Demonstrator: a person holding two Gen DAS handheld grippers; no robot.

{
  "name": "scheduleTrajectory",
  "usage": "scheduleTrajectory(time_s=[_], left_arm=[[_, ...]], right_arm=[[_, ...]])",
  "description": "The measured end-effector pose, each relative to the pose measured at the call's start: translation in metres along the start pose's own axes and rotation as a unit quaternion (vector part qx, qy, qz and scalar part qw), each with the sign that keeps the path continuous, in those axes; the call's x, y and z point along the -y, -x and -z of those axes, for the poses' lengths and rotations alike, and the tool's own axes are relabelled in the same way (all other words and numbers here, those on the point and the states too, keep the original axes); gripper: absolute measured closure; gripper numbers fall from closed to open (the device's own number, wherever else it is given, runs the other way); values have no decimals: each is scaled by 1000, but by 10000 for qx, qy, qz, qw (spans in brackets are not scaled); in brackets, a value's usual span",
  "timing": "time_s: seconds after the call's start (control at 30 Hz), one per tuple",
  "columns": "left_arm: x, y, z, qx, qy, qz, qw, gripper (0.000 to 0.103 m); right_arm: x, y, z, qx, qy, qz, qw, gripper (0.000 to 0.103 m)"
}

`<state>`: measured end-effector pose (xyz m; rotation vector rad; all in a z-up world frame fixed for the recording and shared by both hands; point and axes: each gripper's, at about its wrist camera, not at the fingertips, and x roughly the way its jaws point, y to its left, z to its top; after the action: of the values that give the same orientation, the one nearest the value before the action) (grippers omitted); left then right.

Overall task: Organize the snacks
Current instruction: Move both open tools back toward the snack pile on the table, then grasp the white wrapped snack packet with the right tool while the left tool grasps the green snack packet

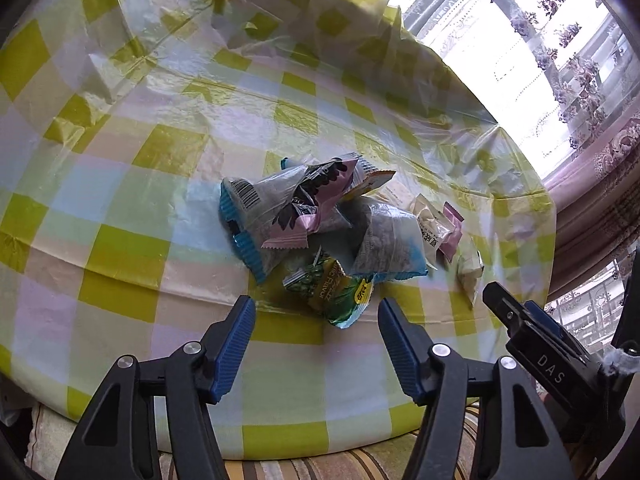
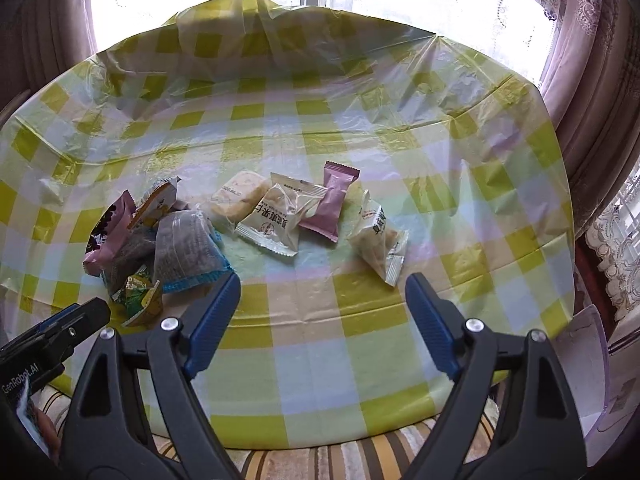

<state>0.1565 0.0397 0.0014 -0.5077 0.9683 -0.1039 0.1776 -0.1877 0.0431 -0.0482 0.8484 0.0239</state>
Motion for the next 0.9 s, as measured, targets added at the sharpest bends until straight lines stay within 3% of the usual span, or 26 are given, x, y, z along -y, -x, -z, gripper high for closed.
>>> scheduleTrajectory(time_s=[0.23,0.43,0.53,0.77,0.83,0.9], left_arm=[[-7,-7,0,102,328,94,9994,40],[3,-19,-2,26,370,120,9992,40],[8,-29,-4,-19,389,-25,9992,40],[18,-44,-8,-6,295,-437,9986,40],[20,-47,-9,-1,238,-548,9982,52],[23,-51,-9,-25,169,-562,9983,55]], right_arm=[[-2,-18,0,-28,92,-225,9997,17],[26,-34,-9,24,-165,-86,9998,17],[47,-46,-15,-30,-410,-137,9991,17],[65,-79,-20,-309,-190,-196,9992,16],[70,-86,-23,-318,-195,-215,9991,16],[71,-92,-25,-343,-188,-250,9989,16]])
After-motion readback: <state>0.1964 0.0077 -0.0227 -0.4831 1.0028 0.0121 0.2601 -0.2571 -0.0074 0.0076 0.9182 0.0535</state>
